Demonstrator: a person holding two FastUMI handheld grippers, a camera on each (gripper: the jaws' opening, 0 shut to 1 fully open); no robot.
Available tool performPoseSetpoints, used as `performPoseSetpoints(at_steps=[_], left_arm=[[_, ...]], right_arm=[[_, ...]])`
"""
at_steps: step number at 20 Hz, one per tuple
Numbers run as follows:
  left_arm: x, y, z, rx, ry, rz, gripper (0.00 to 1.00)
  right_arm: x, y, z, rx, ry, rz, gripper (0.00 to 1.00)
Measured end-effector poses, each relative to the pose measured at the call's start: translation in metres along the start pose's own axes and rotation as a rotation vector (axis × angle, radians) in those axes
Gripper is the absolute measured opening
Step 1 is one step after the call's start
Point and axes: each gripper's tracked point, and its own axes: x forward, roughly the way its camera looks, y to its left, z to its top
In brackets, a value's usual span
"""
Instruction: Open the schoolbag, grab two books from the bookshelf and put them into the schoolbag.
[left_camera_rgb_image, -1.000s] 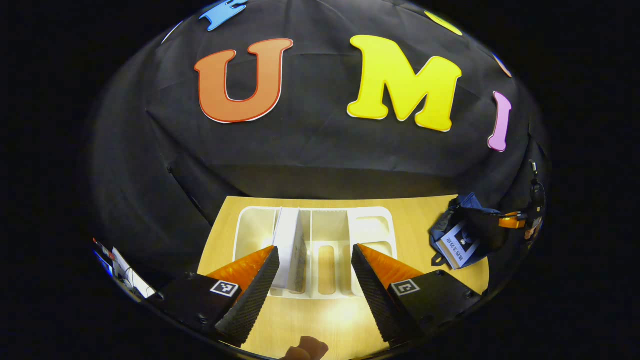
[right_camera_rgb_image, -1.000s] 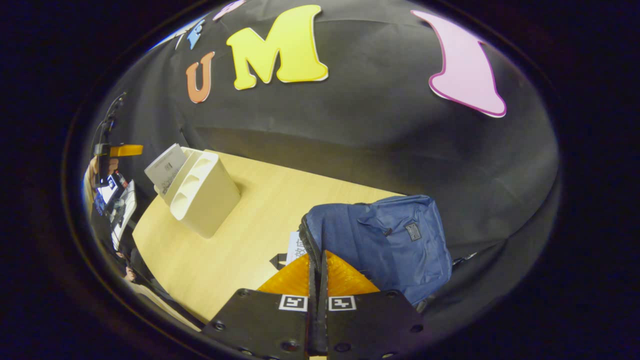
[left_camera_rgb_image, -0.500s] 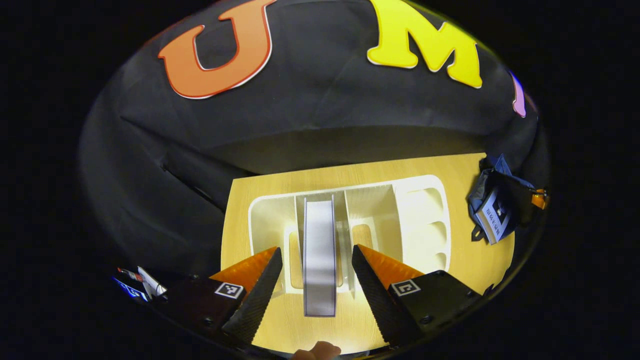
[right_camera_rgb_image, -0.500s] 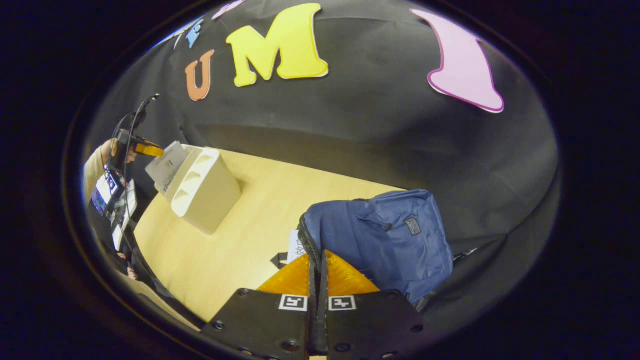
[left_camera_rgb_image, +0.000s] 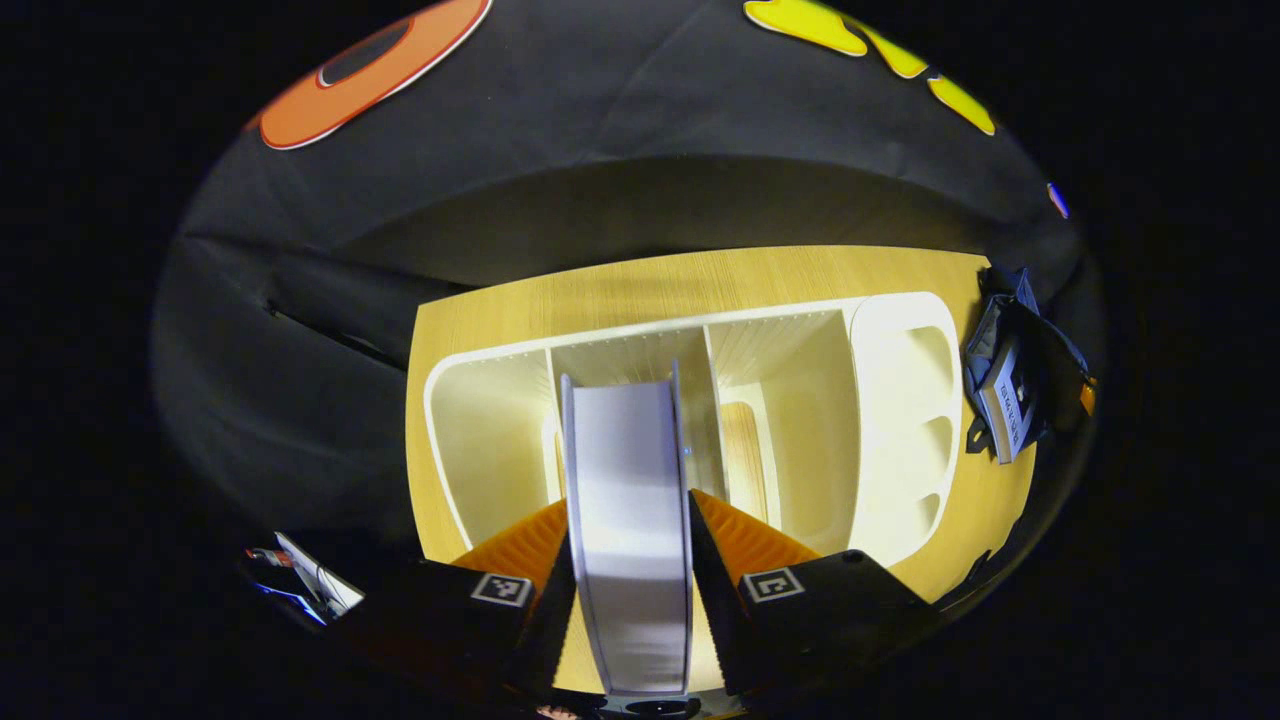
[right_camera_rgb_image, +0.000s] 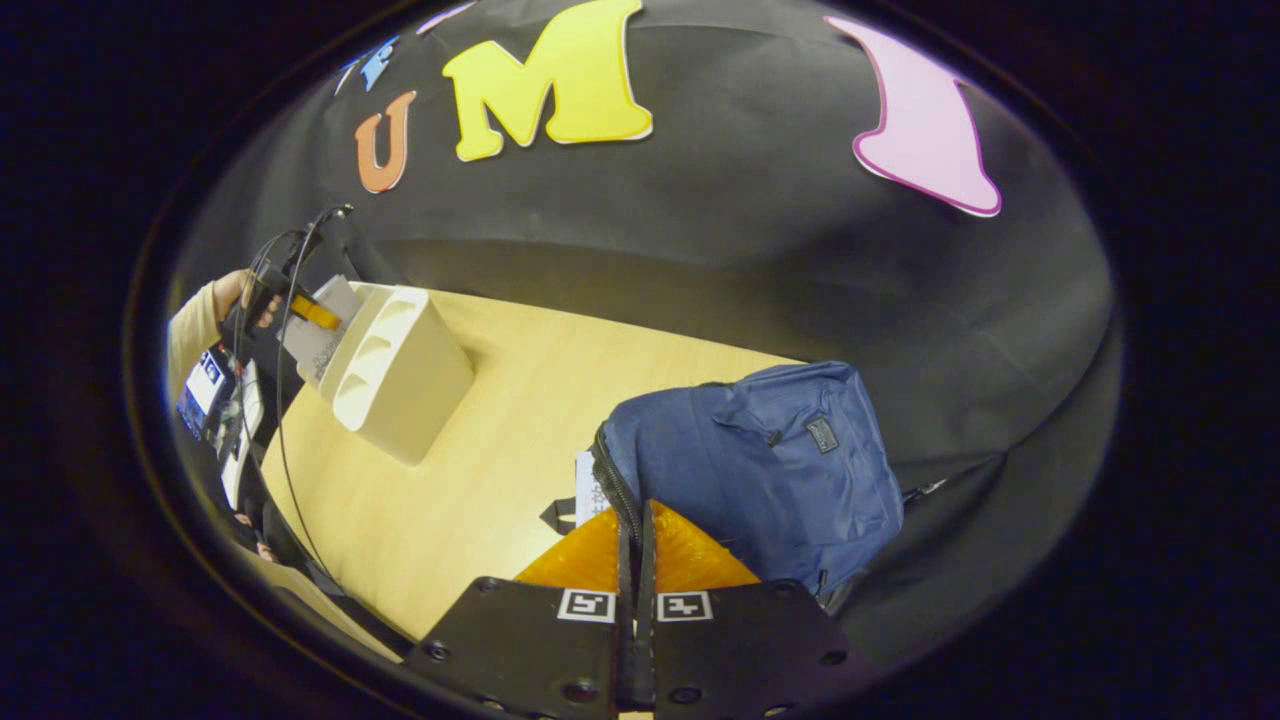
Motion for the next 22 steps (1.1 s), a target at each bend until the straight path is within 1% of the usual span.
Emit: performPoseSetpoints(at_steps=[1,3,4,5,6,7,8,9,10,13,14,15,17,19,20,21,22], left_arm=[[0.002,-0.003,-0.001,-0.007,0.006,-0.009,0.55],[0.000,-0.006,-0.005,-0.020,0.016,-0.015,0.50],[-0.003,-0.008,-0.010,-0.027,0.030,-0.019,0.49],[-0.009,-0.009,-0.013,-0.030,0.037,-0.020,0.48],[-0.016,-0.006,-0.017,-0.036,0.042,-0.003,0.48],[-0.026,-0.002,-0.020,-0.037,0.042,0.020,0.53],[-0.039,0.003,-0.022,-0.036,0.037,0.039,0.48],[-0.052,0.005,-0.025,-0.033,0.031,0.049,0.48],[-0.067,0.005,-0.029,-0.032,0.030,0.051,0.48],[-0.115,0.003,-0.047,-0.034,0.030,0.070,0.48],[-0.130,0.000,-0.053,-0.035,0.032,0.082,0.48],[-0.146,-0.002,-0.058,-0.027,0.027,0.087,0.48],[-0.175,-0.015,-0.065,-0.007,0.014,0.087,0.47],[-0.201,-0.039,-0.072,0.018,0.018,0.060,0.47],[-0.213,-0.052,-0.078,0.025,0.030,0.045,0.52],[-0.226,-0.069,-0.082,0.040,0.034,0.029,0.52],[-0.231,-0.080,-0.084,0.057,0.037,0.016,0.47]], right_arm=[[0.001,0.000,0.000,-0.001,0.004,0.001,0.01],[0.002,0.000,-0.001,-0.001,0.012,0.005,0.01],[0.003,0.001,-0.002,-0.004,0.014,0.007,0.05],[0.003,0.000,-0.001,-0.007,0.013,0.007,0.01],[0.003,0.000,-0.002,-0.008,0.011,0.011,0.01],[0.003,0.001,-0.001,-0.009,0.008,0.016,0.01],[0.005,0.001,-0.002,-0.014,0.007,0.019,0.01],[0.004,0.000,-0.002,-0.016,0.006,0.023,0.05],[0.003,-0.001,-0.004,-0.016,0.002,0.028,0.01],[0.003,-0.004,-0.005,-0.001,-0.022,0.057,0.01],[0.002,-0.004,-0.007,0.005,-0.028,0.070,0.05],[0.002,-0.005,-0.009,0.008,-0.031,0.082,0.01],[0.002,-0.003,-0.016,0.005,-0.031,0.121,0.01],[0.005,-0.004,-0.018,0.008,-0.037,0.146,0.01],[0.005,-0.003,-0.022,0.013,-0.036,0.159,0.05],[0.007,-0.004,-0.025,0.018,-0.032,0.169,0.05],[0.007,-0.004,-0.028,0.013,-0.024,0.178,0.01]])
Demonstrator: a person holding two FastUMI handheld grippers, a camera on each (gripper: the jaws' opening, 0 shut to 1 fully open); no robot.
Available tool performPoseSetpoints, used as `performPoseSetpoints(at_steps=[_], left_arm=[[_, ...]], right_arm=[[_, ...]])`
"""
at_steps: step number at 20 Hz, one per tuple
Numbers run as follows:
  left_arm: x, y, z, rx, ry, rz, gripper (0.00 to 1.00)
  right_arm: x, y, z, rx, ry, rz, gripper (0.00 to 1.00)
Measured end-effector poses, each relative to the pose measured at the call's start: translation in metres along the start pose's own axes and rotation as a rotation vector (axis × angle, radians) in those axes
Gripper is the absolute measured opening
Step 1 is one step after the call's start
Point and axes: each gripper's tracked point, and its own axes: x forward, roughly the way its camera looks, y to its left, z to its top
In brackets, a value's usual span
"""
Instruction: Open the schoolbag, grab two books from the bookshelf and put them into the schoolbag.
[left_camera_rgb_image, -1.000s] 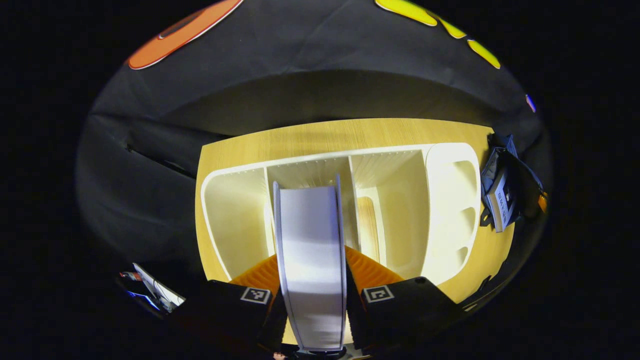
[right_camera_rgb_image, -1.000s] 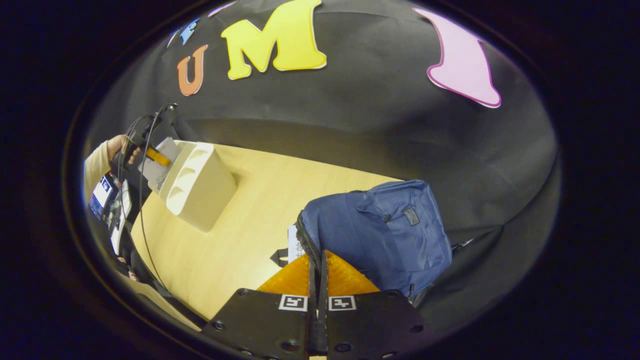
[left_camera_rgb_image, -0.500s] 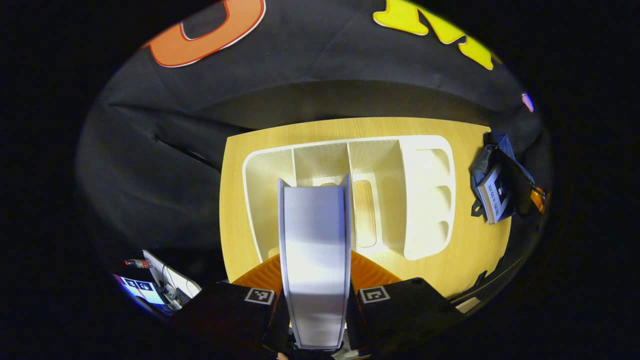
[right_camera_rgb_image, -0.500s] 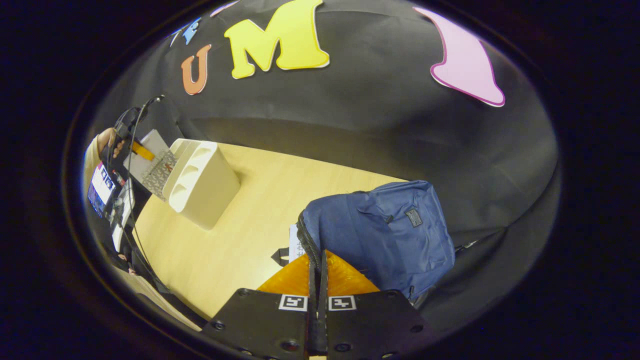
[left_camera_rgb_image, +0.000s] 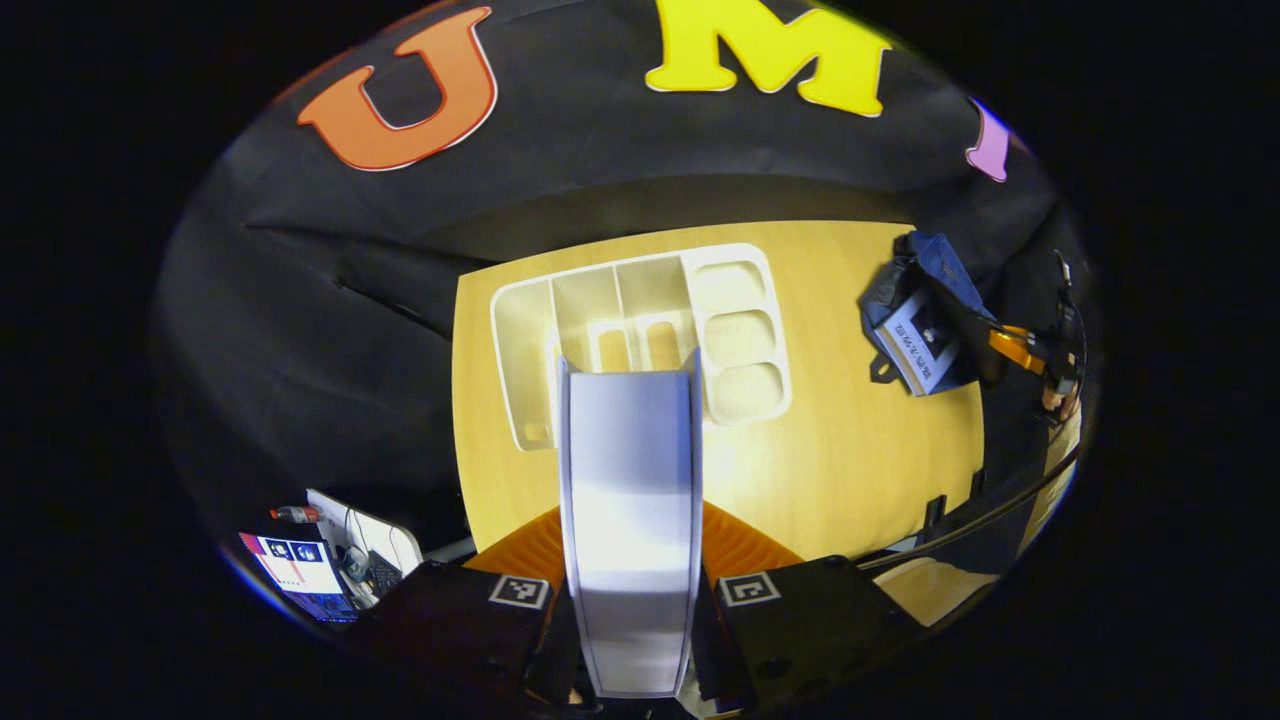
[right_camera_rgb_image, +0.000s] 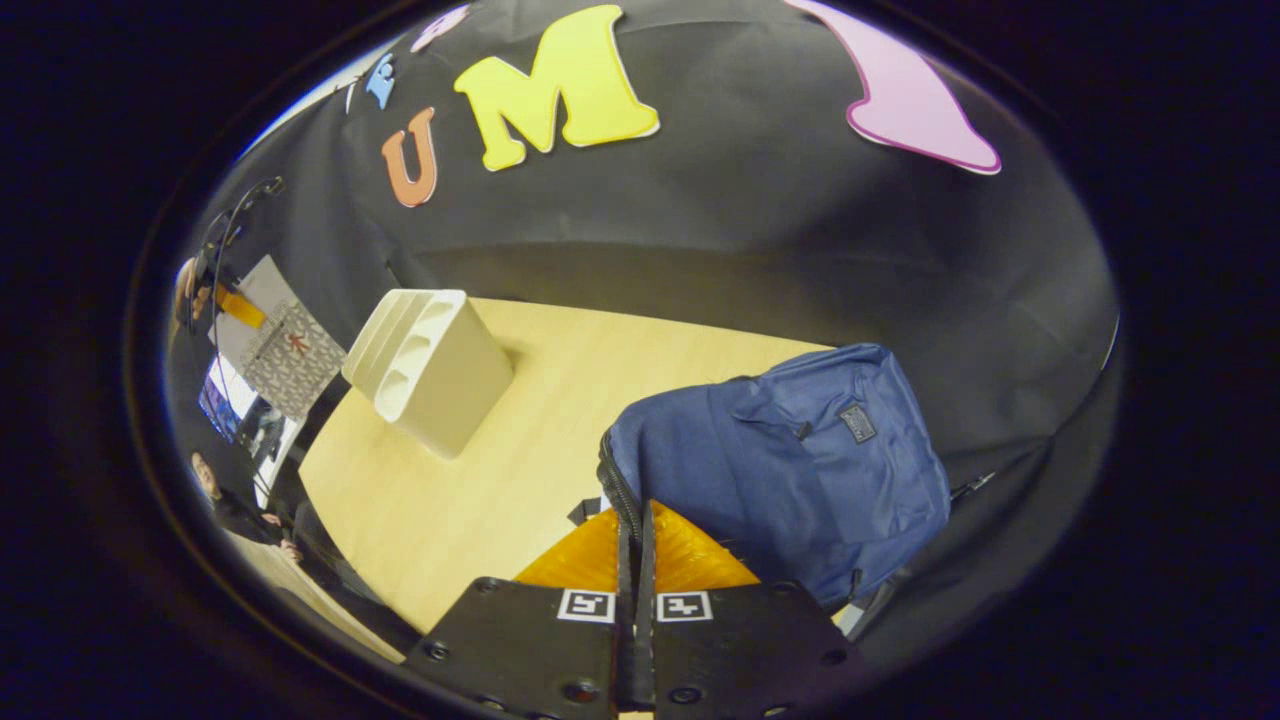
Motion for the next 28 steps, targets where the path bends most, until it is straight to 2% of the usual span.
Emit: performPoseSetpoints(at_steps=[1,4,5,6,8,9,10,12,15,19,20,22,23,24,25,26,27,28], left_arm=[[-0.007,-0.019,0.001,0.018,0.006,-0.015,0.47],[-0.012,-0.066,0.011,0.074,0.025,-0.052,0.47],[-0.010,-0.081,0.018,0.089,0.025,-0.059,0.47],[-0.006,-0.096,0.026,0.105,0.015,-0.072,0.47],[0.004,-0.129,0.038,0.119,0.005,-0.126,0.48],[0.012,-0.148,0.042,0.112,0.006,-0.162,0.47],[0.020,-0.167,0.047,0.100,0.003,-0.204,0.47],[0.038,-0.206,0.063,0.062,-0.014,-0.307,0.48],[0.060,-0.260,0.091,-0.016,-0.073,-0.517,0.48],[0.093,-0.305,0.140,-0.134,-0.186,-0.746,0.48],[0.101,-0.315,0.149,-0.145,-0.197,-0.796,0.48],[0.121,-0.326,0.150,-0.131,-0.216,-0.874,0.48],[0.131,-0.334,0.150,-0.121,-0.213,-0.915,0.48],[0.142,-0.341,0.149,-0.118,-0.213,-0.944,0.53],[0.153,-0.348,0.150,-0.134,-0.208,-0.969,0.48],[0.166,-0.355,0.150,-0.158,-0.202,-0.998,0.48],[0.177,-0.363,0.150,-0.192,-0.192,-1.030,0.48],[0.184,-0.371,0.150,-0.237,-0.175,-1.071,0.48]], right_arm=[[-0.002,0.001,-0.003,-0.007,0.000,0.010,0.05],[-0.002,-0.001,-0.003,-0.021,0.003,0.015,0.04],[-0.004,-0.001,-0.003,-0.020,0.008,0.015,0.01],[-0.004,-0.001,-0.003,-0.020,0.013,0.014,0.04],[-0.004,-0.002,-0.001,-0.033,0.023,0.008,0.00],[-0.005,-0.001,0.000,-0.036,0.029,0.005,0.05],[-0.006,-0.002,0.001,-0.032,0.036,0.001,0.00],[-0.005,-0.001,0.003,-0.017,0.048,-0.009,0.01],[-0.005,-0.001,0.005,-0.023,0.061,-0.033,0.01],[0.001,0.000,0.003,-0.013,0.089,-0.052,0.00],[0.002,0.000,0.002,-0.016,0.096,-0.055,0.05],[0.002,0.001,0.001,-0.024,0.108,-0.067,0.00],[0.001,0.002,0.000,-0.027,0.115,-0.069,0.01],[0.002,0.002,0.001,-0.031,0.114,-0.075,0.05],[0.001,0.001,0.003,-0.034,0.112,-0.082,0.01],[0.000,0.000,0.005,-0.036,0.110,-0.089,0.01],[-0.002,-0.001,0.004,-0.036,0.105,-0.099,0.05],[-0.002,-0.003,0.007,-0.033,0.099,-0.108,0.01]])
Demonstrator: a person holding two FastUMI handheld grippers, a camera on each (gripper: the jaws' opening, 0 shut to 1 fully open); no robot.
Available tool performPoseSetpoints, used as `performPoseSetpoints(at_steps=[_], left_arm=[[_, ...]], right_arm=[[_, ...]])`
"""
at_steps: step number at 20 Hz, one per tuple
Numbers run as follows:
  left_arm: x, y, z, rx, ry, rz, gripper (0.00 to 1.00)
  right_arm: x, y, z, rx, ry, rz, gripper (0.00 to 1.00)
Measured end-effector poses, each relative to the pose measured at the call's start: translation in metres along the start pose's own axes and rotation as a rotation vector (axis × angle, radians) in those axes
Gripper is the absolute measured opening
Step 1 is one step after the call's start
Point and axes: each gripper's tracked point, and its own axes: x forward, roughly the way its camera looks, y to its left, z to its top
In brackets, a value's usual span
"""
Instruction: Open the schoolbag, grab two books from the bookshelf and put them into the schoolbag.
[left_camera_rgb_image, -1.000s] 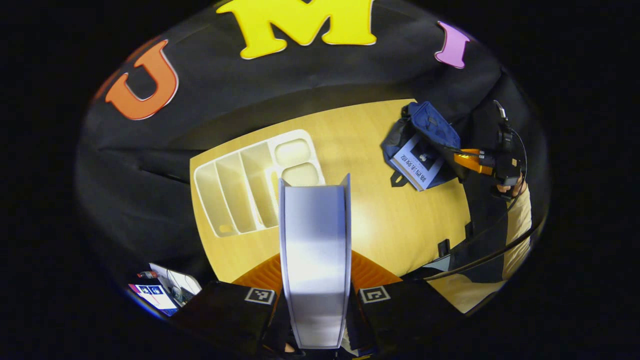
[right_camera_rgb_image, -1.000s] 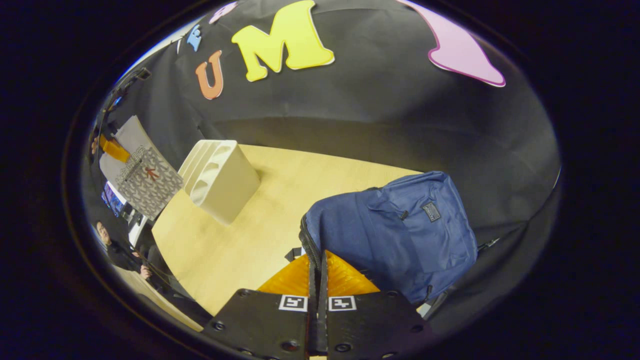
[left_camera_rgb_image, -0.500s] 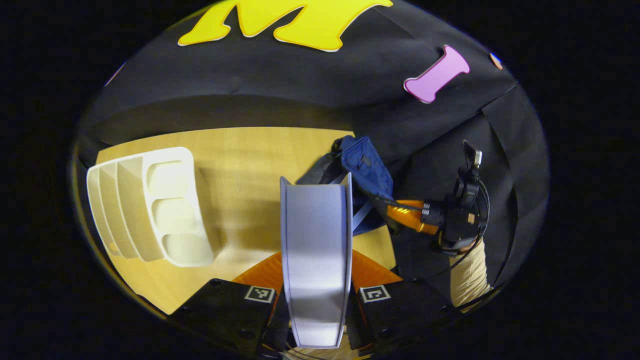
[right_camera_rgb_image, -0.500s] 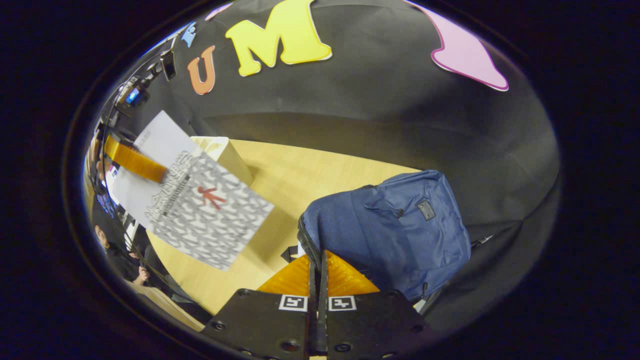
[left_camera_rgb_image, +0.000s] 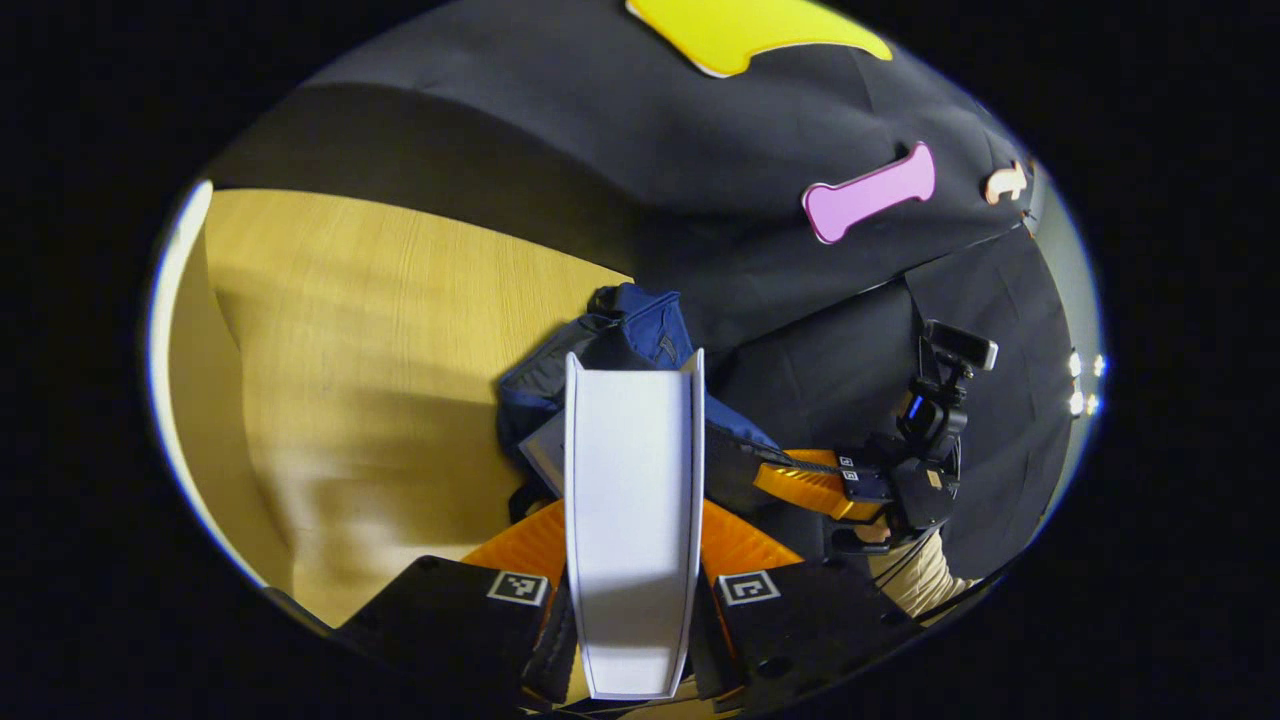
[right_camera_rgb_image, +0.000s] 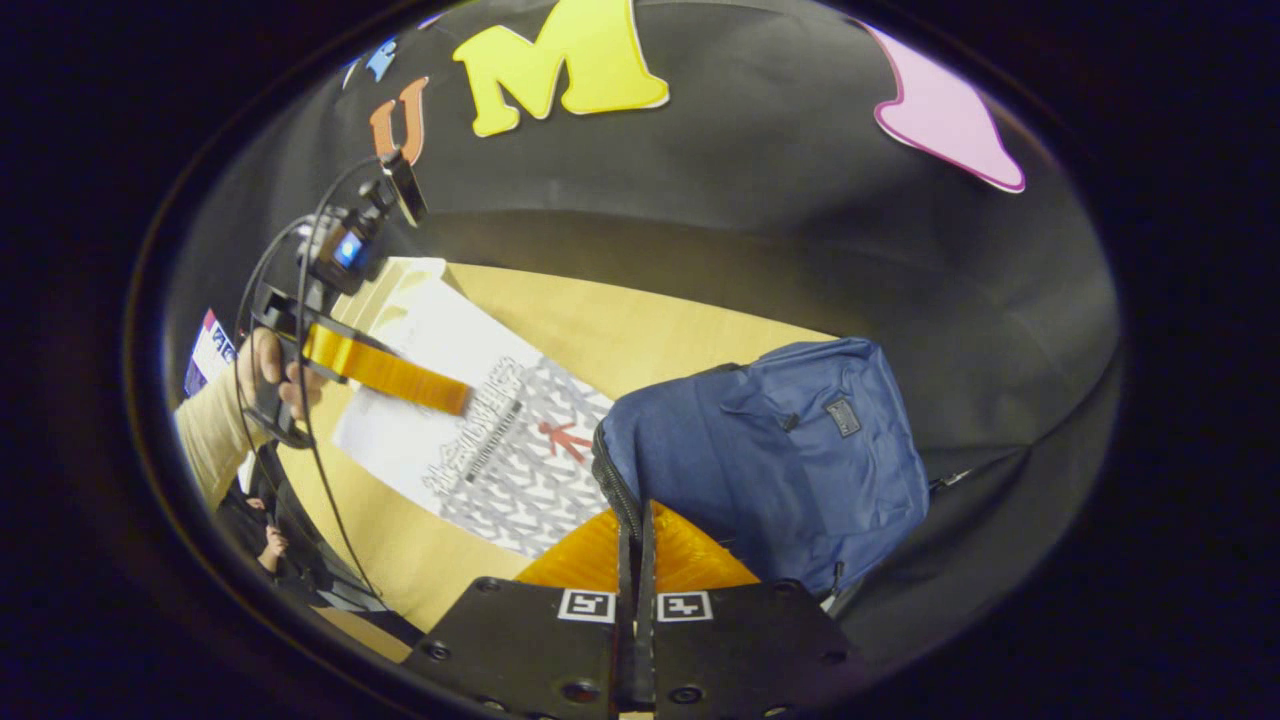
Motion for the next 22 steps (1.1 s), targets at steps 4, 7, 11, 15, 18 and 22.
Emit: performPoseSetpoints(at_steps=[4,7,11,15,18,22], left_arm=[[0.034,0.015,0.003,-0.148,-0.076,-0.064,0.48],[0.055,0.012,0.009,-0.172,-0.174,-0.081,0.48],[0.071,0.016,0.016,-0.240,-0.326,-0.092,0.48],[0.078,0.019,0.020,-0.357,-0.509,-0.119,0.48],[0.081,0.018,0.006,-0.407,-0.555,-0.145,0.48],[0.071,0.029,-0.012,-0.476,-0.684,-0.143,0.48]], right_arm=[[0.005,0.002,-0.002,0.022,0.020,0.008,0.00],[0.007,0.008,-0.001,0.018,0.012,0.032,0.01],[0.011,0.012,0.003,-0.004,0.004,0.054,0.01],[0.015,0.017,0.000,-0.019,0.014,0.095,0.01],[0.021,0.023,0.004,-0.021,0.019,0.120,0.01],[0.026,0.032,0.008,-0.037,0.026,0.148,0.01]])
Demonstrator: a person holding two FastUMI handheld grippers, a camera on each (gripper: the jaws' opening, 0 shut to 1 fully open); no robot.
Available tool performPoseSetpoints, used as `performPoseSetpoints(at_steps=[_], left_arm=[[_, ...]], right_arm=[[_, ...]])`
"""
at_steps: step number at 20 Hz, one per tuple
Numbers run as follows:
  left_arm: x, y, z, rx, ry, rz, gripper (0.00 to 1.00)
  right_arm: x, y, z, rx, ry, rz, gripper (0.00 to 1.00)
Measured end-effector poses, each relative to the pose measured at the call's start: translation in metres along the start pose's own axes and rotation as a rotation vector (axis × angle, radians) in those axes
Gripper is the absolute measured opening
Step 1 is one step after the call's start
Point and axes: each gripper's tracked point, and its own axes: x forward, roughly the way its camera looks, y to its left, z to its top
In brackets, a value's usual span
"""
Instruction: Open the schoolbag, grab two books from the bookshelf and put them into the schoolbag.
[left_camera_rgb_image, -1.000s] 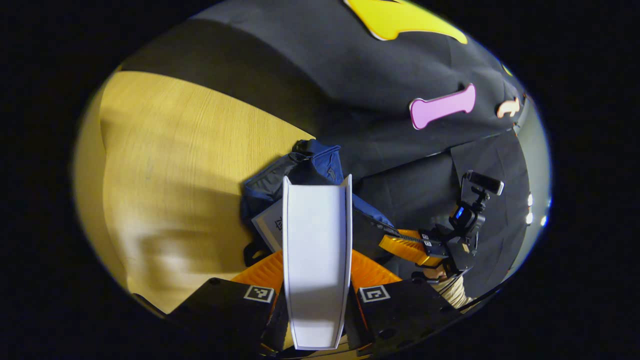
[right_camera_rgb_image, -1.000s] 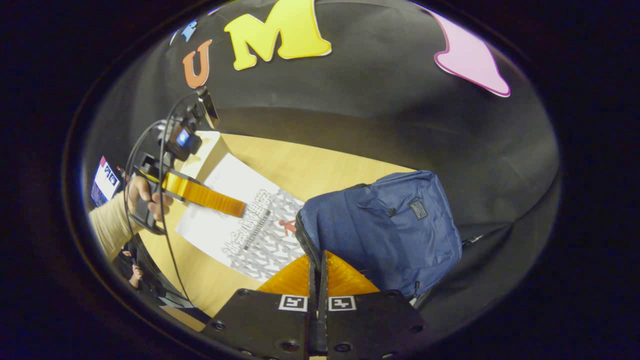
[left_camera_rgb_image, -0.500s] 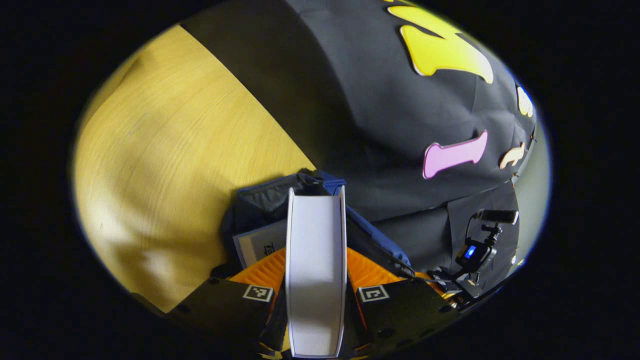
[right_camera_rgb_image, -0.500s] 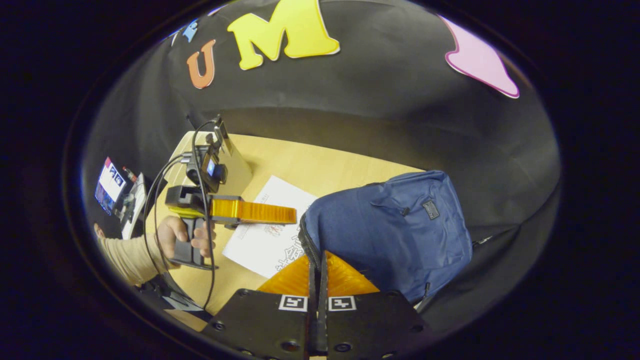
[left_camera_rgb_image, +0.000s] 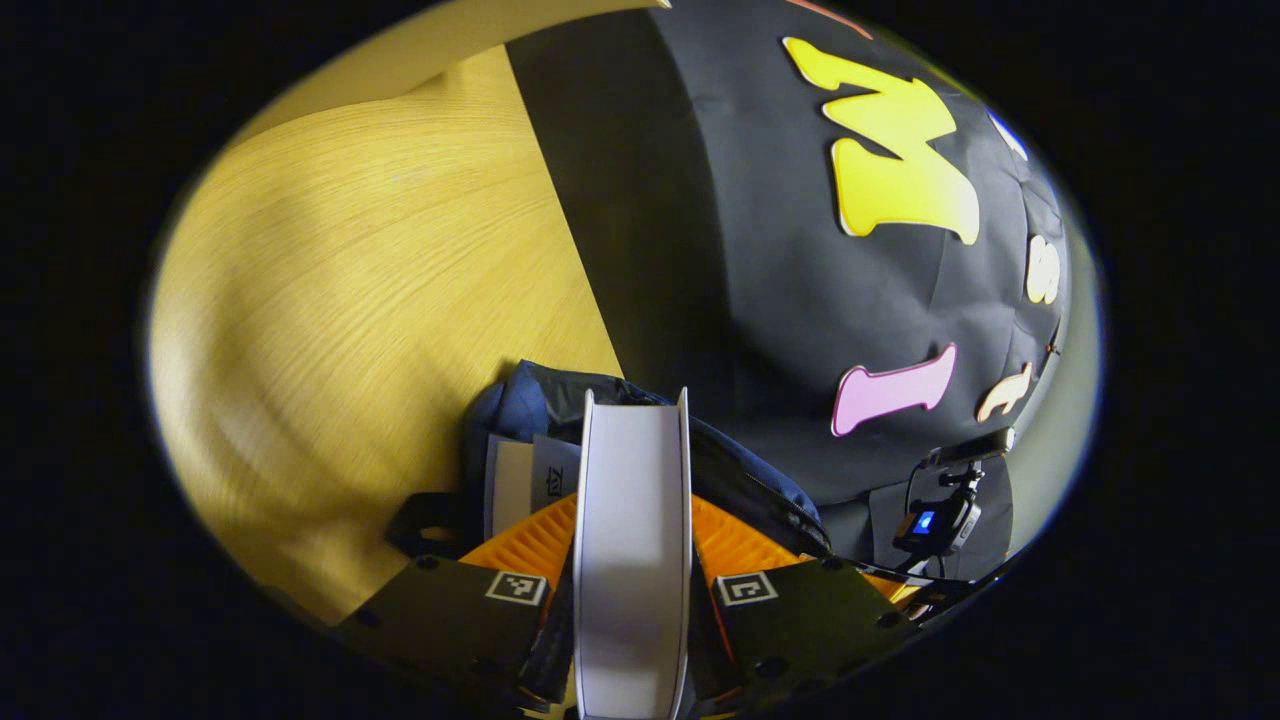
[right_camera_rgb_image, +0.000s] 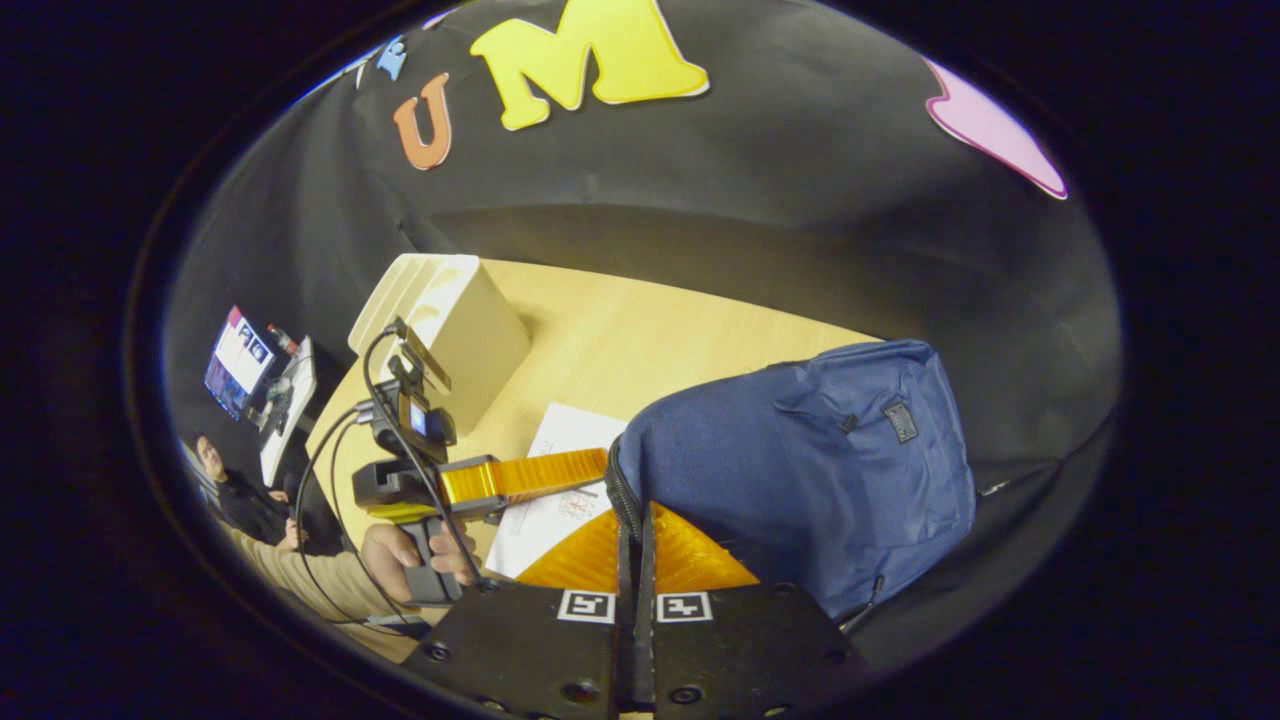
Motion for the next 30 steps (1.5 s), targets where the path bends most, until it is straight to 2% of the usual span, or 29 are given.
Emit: performPoseSetpoints(at_steps=[4,9,15,16,17,19,20,21,22,24,25,26,27,28,29,30], left_arm=[[0.017,0.005,-0.009,-0.041,-0.088,-0.033,0.48],[0.058,-0.007,-0.026,-0.045,-0.106,-0.081,0.48],[0.107,-0.020,-0.032,-0.004,-0.126,-0.097,0.48],[0.115,-0.020,-0.028,-0.017,-0.135,-0.091,0.54],[0.115,-0.021,-0.027,-0.029,-0.135,-0.098,0.48],[0.114,-0.027,-0.021,-0.074,-0.123,-0.115,0.52],[0.108,-0.025,-0.021,-0.073,-0.115,-0.098,0.54],[0.100,-0.026,-0.019,-0.058,-0.112,-0.084,0.63],[0.093,-0.023,-0.013,-0.037,-0.114,-0.044,0.66],[0.071,-0.008,0.001,0.007,-0.107,0.066,0.78],[0.057,-0.006,0.008,0.027,-0.105,0.088,0.88],[0.042,-0.004,0.014,0.056,-0.100,0.115,0.91],[0.022,-0.002,0.023,0.094,-0.094,0.146,0.92],[-0.003,-0.004,0.032,0.133,-0.093,0.170,0.92],[-0.021,-0.007,0.037,0.167,-0.092,0.183,0.93],[-0.038,-0.007,0.041,0.201,-0.089,0.220,0.92]], right_arm=[[0.000,0.005,-0.002,-0.026,0.005,0.024,0.01],[0.002,0.012,-0.006,-0.087,0.018,0.030,0.01],[-0.001,0.014,-0.002,-0.120,0.002,0.026,0.01],[-0.002,0.013,-0.003,-0.118,0.000,0.020,0.00],[-0.002,0.012,-0.002,-0.108,-0.003,0.017,0.01],[-0.005,0.010,0.000,-0.084,-0.019,0.015,0.01],[-0.006,0.009,0.001,-0.073,-0.028,0.014,0.01],[-0.006,0.008,0.000,-0.068,-0.032,0.009,0.01],[-0.006,0.006,0.000,-0.057,-0.036,0.005,0.01],[-0.004,0.000,0.000,-0.028,-0.043,-0.018,0.00],[-0.003,-0.002,-0.002,-0.012,-0.046,-0.033,0.01],[0.001,-0.004,-0.003,0.006,-0.048,-0.048,0.00],[0.007,-0.003,-0.004,0.029,-0.045,-0.052,0.05],[0.016,-0.001,-0.007,0.050,-0.035,-0.075,0.00],[0.021,0.002,-0.010,0.059,-0.034,-0.085,0.00],[0.026,0.004,-0.010,0.065,-0.034,-0.106,0.07]])
